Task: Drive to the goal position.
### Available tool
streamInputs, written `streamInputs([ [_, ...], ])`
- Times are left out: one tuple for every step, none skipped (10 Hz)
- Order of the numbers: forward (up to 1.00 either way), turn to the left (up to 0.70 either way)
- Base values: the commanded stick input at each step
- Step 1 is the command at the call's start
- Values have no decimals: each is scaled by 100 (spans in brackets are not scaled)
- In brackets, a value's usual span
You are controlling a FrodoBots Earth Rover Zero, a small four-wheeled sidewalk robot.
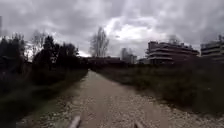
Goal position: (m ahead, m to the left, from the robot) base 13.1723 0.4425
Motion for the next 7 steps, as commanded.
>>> streamInputs([
  [70, 0],
  [70, 0],
  [70, 0],
  [70, 0],
  [70, 0],
  [70, 0],
  [70, 0],
])
